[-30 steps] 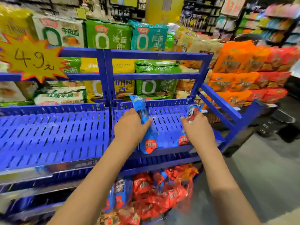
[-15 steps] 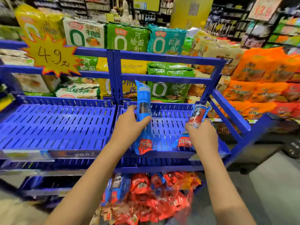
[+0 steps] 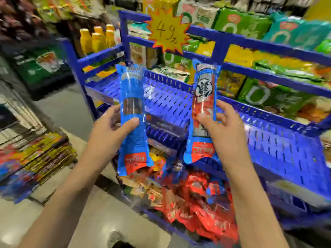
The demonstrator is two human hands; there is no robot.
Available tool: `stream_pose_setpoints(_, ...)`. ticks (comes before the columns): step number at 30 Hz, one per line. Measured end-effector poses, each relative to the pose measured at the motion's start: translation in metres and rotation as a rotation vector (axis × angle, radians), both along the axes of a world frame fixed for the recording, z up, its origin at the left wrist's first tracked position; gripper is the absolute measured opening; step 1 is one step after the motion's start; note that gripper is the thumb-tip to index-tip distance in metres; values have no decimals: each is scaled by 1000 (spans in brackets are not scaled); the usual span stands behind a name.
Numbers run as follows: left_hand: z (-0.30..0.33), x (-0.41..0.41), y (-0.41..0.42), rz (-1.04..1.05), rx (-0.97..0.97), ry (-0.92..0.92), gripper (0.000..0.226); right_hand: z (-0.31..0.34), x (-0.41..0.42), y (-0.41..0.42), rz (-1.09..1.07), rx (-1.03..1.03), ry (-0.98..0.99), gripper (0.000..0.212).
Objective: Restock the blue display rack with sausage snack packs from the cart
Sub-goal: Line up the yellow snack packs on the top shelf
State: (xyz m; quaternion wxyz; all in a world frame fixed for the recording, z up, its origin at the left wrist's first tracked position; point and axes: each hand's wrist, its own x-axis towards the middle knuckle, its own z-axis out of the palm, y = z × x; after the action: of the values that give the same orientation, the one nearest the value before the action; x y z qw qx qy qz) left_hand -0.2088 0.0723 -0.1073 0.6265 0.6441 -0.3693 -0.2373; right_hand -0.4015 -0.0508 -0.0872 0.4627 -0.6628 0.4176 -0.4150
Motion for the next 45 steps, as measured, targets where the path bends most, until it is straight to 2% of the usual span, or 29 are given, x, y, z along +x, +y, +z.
stream_pose_setpoints(2, -12, 17, 37, 75, 31, 40, 32, -9, 33, 18, 143, 9, 1, 71)
stream_pose_setpoints(5, -32, 43, 91, 226, 72, 131, 53, -25, 86, 49, 350, 19, 48, 61)
stream_pose_setpoints(7, -48, 60, 123, 328, 94, 156, 55, -39, 121, 71, 472, 31, 76, 59)
stream_pose_setpoints(12, -82, 107, 196, 560, 175, 198, 36, -76, 209, 129, 717, 92, 165, 44)
stream_pose_setpoints(19, -126, 186, 296, 814, 311, 330, 61, -126, 330, 207, 895, 166, 308, 32)
stream_pose_setpoints(20, -133, 197, 306, 827, 308, 354, 57, -134, 344, 214, 906, 178, 327, 30)
stream_pose_setpoints(23, -149, 234, 330, 868, 309, 428, 24, -156, 380, 228, 908, 185, 372, 35)
stream_pose_setpoints(24, -154, 245, 335, 867, 320, 442, 24, -163, 391, 231, 916, 198, 385, 40)
stream_pose_setpoints(27, -164, 276, 342, 862, 347, 480, 38, -177, 423, 231, 911, 225, 431, 35)
stream_pose_setpoints(30, -173, 310, 330, 858, 363, 508, 20, -186, 459, 222, 928, 288, 462, 29)
stream_pose_setpoints(36, -183, 394, 279, 880, 364, 561, 19, -206, 559, 191, 938, 287, 510, 35)
stream_pose_setpoints(38, -195, 427, 265, 909, 370, 603, 29, -214, 597, 184, 945, 291, 551, 39)
stream_pose_setpoints(42, -253, 485, 251, 997, 431, 631, 69, -245, 667, 176, 1001, 247, 638, 43)
stream_pose_setpoints(43, -274, 497, 249, 1010, 460, 640, 71, -256, 684, 175, 1031, 242, 666, 43)
stream_pose_setpoints(45, -282, 516, 242, 1025, 538, 656, 57, -274, 711, 176, 1097, 239, 728, 40)
